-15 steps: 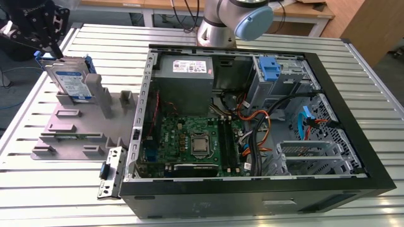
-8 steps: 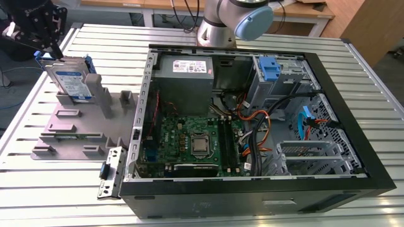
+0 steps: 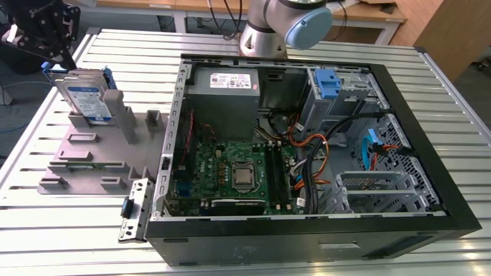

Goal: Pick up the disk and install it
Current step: 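Pick up the disk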

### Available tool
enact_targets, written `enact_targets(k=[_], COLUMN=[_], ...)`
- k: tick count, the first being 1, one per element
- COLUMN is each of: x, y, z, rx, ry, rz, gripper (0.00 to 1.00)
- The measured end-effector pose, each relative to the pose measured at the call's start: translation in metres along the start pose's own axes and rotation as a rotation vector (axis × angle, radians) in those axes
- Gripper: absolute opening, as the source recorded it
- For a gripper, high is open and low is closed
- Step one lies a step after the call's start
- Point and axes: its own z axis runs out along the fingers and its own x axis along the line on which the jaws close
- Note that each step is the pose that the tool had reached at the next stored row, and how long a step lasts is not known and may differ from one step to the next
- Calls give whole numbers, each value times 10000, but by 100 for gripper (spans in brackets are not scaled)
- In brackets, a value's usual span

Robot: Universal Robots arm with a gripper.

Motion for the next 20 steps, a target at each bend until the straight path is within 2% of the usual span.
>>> enact_targets(k=[6, 8, 15, 20], x=[0, 0, -1, -21], y=[0, -1, -2, -53], z=[-1, 0, 5, 6], rx=[-4, -7, -26, -30], ry=[2, 11, 61, 73], rz=[-43, -268, -1437, -1700], gripper=[11, 11, 11, 11])
